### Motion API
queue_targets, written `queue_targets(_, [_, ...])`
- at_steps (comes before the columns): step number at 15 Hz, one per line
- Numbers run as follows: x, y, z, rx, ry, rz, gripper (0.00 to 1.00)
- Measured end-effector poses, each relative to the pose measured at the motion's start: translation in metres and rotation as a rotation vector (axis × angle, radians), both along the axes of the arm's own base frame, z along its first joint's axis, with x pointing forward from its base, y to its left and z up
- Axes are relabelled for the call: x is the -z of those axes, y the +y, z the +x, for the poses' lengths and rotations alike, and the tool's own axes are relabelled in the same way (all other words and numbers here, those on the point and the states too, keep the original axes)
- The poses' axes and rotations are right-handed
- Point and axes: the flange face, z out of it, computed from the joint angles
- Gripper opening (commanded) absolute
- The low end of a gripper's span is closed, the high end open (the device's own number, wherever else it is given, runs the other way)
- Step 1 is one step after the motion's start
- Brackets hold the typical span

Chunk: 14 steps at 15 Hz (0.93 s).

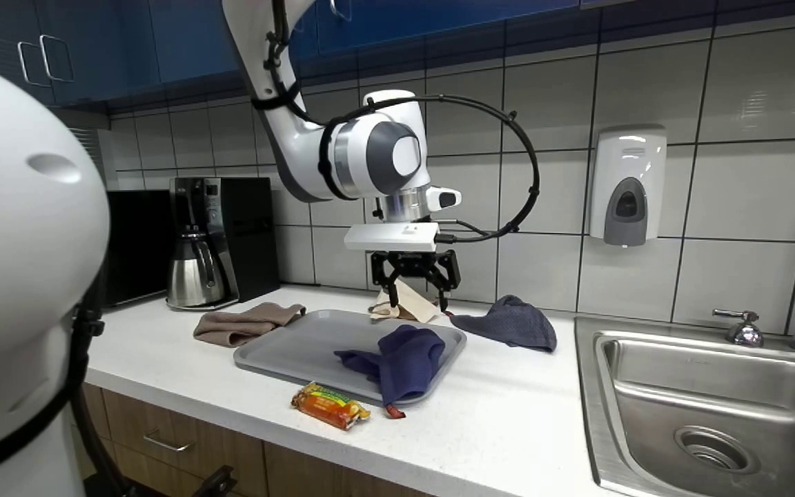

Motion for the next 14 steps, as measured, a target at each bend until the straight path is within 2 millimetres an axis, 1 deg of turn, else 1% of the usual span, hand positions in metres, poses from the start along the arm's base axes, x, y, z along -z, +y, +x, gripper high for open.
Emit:
queue_targets(3, [-0.012, -0.016, 0.002, 0.025, -0.025, -0.007, 1.00])
queue_targets(9, [-0.028, -0.055, 0.009, 0.107, -0.051, -0.016, 1.00])
queue_targets(11, [-0.030, -0.060, 0.010, 0.117, -0.050, -0.017, 1.00])
queue_targets(14, [-0.029, -0.060, 0.010, 0.120, -0.049, -0.016, 1.00])
